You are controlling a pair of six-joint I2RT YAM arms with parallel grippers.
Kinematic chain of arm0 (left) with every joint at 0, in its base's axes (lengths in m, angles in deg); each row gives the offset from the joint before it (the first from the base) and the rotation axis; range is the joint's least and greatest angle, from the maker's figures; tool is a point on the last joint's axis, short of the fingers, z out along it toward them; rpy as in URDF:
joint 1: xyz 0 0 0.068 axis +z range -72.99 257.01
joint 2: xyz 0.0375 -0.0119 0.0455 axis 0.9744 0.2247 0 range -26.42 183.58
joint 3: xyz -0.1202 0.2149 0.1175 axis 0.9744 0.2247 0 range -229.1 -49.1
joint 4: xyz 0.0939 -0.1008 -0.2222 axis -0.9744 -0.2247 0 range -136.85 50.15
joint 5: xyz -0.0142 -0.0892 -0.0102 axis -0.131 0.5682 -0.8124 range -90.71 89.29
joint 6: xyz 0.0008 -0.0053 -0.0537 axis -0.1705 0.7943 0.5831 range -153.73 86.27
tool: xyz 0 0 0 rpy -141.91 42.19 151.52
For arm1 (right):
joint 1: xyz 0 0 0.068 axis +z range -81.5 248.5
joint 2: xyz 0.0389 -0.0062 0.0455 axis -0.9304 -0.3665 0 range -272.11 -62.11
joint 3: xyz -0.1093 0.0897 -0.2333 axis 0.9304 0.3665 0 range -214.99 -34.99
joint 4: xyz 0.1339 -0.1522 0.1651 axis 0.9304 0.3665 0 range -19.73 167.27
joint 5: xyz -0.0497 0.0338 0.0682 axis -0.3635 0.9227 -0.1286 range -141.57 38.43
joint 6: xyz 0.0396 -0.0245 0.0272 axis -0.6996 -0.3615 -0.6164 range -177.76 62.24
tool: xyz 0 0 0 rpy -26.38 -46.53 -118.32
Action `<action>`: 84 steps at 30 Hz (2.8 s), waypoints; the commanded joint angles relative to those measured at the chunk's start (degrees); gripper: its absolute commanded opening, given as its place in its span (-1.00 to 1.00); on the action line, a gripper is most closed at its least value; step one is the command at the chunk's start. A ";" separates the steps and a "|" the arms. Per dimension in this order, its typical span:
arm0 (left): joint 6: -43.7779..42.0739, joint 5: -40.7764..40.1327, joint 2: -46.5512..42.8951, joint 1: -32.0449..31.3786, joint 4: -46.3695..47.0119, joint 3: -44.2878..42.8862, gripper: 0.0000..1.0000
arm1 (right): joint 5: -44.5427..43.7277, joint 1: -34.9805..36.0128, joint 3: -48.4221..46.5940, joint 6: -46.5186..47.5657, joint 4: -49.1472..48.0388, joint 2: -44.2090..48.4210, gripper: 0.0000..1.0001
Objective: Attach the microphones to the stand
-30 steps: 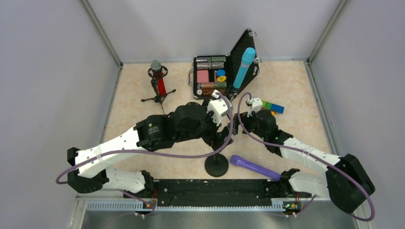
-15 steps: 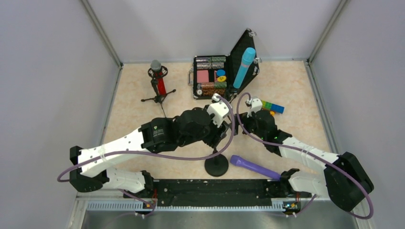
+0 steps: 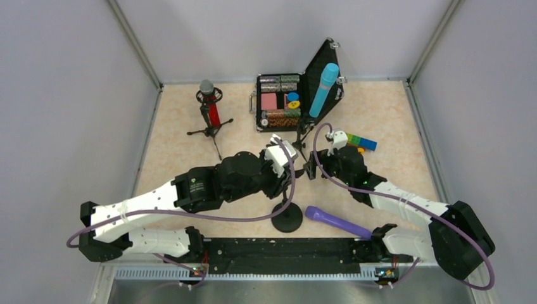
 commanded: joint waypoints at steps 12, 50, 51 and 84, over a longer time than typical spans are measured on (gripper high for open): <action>-19.99 -3.59 -4.29 6.05 18.31 5.34 -1.00 | -0.11 0.28 -3.05 0.44 -0.77 0.86 0.98; -25.27 57.84 6.01 45.12 19.36 -1.18 -0.92 | 11.23 0.23 -4.00 10.01 10.82 10.95 0.98; -25.25 57.94 6.17 45.13 19.28 -1.52 -0.82 | 11.23 0.21 -3.96 9.78 11.13 11.12 0.98; -25.17 56.03 0.25 45.22 23.30 2.09 0.98 | 13.30 0.24 -7.35 2.76 27.06 12.14 0.98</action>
